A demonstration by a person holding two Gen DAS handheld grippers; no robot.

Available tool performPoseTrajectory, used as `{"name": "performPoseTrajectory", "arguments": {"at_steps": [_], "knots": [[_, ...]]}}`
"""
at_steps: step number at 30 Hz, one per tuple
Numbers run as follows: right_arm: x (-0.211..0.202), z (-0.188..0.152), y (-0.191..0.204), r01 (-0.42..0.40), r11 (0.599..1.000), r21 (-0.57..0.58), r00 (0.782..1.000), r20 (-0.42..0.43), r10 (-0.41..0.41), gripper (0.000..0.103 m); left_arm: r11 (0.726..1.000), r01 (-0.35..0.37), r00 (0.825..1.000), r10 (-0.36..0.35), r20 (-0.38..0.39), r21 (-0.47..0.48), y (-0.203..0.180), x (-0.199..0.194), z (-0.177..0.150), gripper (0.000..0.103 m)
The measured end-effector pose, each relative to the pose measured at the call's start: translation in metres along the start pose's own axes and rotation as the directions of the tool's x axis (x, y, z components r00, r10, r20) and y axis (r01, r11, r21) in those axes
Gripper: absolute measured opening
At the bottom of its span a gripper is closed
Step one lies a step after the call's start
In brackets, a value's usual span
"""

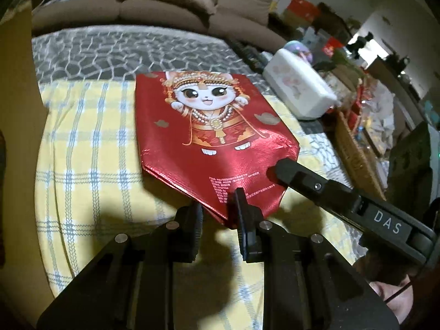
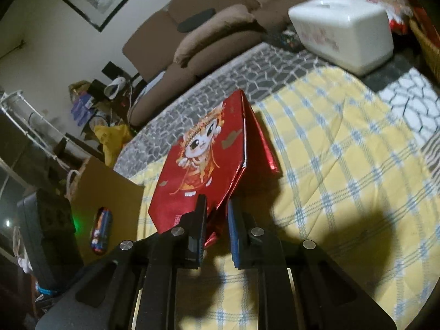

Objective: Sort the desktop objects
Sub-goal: 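Lift the red gift bag by its bottom edge with the right gripper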

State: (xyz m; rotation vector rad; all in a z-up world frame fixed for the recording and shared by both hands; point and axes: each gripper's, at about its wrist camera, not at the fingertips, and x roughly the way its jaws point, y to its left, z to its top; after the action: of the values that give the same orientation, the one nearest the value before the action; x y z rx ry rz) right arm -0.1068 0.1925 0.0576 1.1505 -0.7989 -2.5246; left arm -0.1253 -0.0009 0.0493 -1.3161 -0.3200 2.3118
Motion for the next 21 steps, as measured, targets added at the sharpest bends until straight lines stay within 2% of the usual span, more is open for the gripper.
{"name": "performPoseTrajectory", "arguments": {"at_steps": [5, 13, 21], "knots": [[-0.020, 0.003, 0.013, -0.006, 0.999, -0.032, 1.000, 0.027, 0.007, 0.014, 1.000, 0.019, 0.999, -0.020, 0.028, 0.010, -0.011, -0.019, 0.002, 0.020], [-0.055, 0.008, 0.045, -0.025, 0.995, -0.098, 0.997, 0.076, 0.032, 0.014, 0.995, -0.015, 0.994, 0.004, 0.111, 0.099, -0.037, -0.066, 0.004, 0.020], [-0.079, 0.003, 0.086, -0.051, 0.984, -0.172, 0.992, 0.108, 0.070, 0.014, 0.995, -0.014, 0.983, -0.004, 0.182, 0.098, -0.034, -0.118, 0.005, 0.020]]}}
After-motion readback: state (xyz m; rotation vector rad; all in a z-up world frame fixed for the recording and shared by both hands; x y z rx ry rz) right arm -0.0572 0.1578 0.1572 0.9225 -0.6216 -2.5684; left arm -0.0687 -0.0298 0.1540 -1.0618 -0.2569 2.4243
